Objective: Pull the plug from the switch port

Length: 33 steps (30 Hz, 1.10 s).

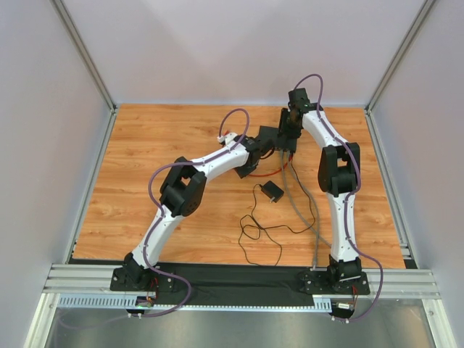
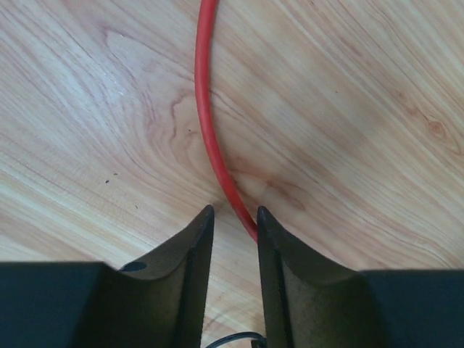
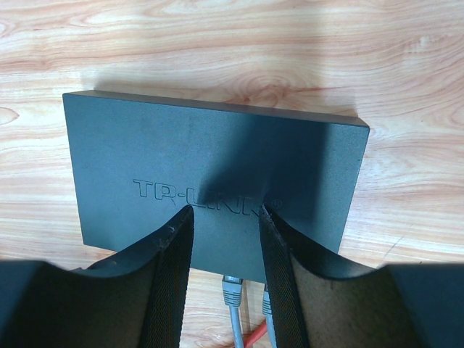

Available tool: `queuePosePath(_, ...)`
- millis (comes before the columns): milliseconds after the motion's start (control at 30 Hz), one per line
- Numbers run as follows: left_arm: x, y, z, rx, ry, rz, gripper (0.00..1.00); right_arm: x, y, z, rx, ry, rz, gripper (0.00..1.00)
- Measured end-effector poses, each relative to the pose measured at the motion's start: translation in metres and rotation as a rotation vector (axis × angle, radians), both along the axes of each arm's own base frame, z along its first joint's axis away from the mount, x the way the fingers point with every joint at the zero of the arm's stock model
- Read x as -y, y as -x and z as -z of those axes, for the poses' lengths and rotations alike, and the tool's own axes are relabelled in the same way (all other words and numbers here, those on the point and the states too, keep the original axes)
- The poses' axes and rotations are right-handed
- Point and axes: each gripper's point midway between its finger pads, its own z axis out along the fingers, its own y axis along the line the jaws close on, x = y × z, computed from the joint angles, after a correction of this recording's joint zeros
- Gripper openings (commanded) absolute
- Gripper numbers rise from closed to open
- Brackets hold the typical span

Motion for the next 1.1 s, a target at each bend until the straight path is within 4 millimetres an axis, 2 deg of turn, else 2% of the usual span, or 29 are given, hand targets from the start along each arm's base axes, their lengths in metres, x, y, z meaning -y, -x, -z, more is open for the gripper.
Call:
queuePosePath(33,0.000,0.000,0.000,-0.001,0.000,0.000,0.27,0.000,0.000,0.000,0.000,0.000,0.000,0.44)
queuePosePath(67,-0.001,0.000,0.000,-0.002,-0.001,0.000,0.14,0.000,0.000,0.000,0.000,0.000,0.000,0.44)
queuePosePath(167,0.000,-0.003,0.001,0.004,0.005,0.007,0.00,0.000,0.000,0.000,0.000,0.000,0.000,0.44)
queuePosePath(367,-0.001,-0.011,0.000,0.042,0.016,0.015,0.00,0.000,0.000,0.000,0.000,-0.001,0.000,0.44)
queuePosePath(467,-0.013,-0.015,-0.001,0.073,-0.023,0.013,0.00,0.000,0.000,0.000,0.000,-0.001,0.000,0.44)
queuePosePath(567,-0.041,-0.015,-0.002,0.083,-0.107,-0.005,0.00,0.000,0.000,0.000,-0.001,-0.004,0.000,0.44)
queuePosePath(700,-0.089,-0.019,-0.005,0.075,-0.223,-0.040,0.00,0.000,0.000,0.000,-0.002,-0.010,0.002,0.44)
queuePosePath(1000,-0.201,-0.030,-0.042,0.063,-0.385,-0.242,0.01,0.000,0.000,0.000,-0.003,-0.013,0.005,0.44)
queuePosePath(1033,-0.213,-0.029,-0.046,0.058,-0.387,-0.264,0.04,0.000,0.000,0.000,-0.003,-0.013,0.005,0.44)
queuePosePath(1100,-0.233,-0.025,-0.051,0.054,-0.389,-0.283,0.21,0.000,0.000,0.000,-0.003,-0.013,0.005,0.44)
